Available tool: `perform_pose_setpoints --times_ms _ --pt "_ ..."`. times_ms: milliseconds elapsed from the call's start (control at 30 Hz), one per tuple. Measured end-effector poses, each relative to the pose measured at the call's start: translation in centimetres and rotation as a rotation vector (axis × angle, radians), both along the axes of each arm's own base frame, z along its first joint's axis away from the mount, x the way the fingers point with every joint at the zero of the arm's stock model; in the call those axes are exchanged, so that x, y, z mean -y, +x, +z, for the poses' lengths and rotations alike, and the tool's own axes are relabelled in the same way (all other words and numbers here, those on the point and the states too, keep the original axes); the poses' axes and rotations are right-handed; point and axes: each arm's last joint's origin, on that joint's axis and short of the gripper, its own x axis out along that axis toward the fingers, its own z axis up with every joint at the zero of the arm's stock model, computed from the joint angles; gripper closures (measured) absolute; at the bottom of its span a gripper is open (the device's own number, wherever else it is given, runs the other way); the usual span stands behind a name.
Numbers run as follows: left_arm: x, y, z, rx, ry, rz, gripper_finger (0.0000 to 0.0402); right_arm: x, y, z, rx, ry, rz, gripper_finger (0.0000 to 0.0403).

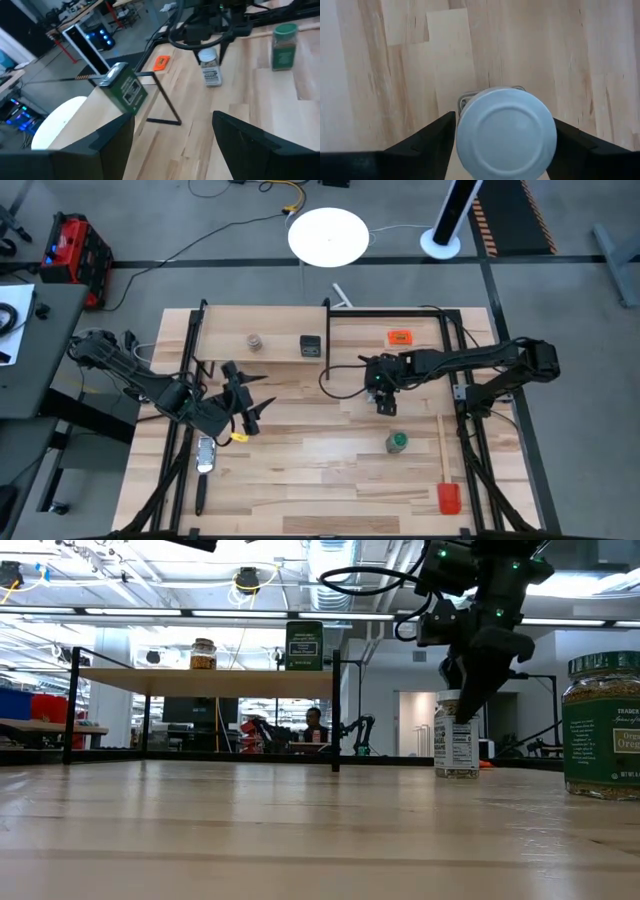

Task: Shelf spices
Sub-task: Put the white seasoning bottle on the shelf

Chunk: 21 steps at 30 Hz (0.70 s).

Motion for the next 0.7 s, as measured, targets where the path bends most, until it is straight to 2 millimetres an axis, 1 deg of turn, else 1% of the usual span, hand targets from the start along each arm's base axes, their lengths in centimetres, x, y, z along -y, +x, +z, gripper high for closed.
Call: perform_pose_setpoints --times_ms 167,467,567,700 --pt "0.2 0.2 0.0 0.006 0.010 -0.033 0.0143 0.0 0.0 0.0 0.004 0.000 0.005 0.0199" --pt "0.2 0.2 0.0 -0.001 0.002 -0.057 0.0143 -0.1 0.1 0.1 0.010 -0.011 0.037 0.0201" --pt "0.5 0.3 -0.2 -0.025 -0.050 -0.148 0.0143 -0.5 0.3 0.6 0.045 0.010 0.085 0.0201" --pt "1.2 0.5 -0.4 -0.076 -0.160 -0.373 0.0143 -1.8 1.5 2.8 0.157 0.050 0.180 0.0201"
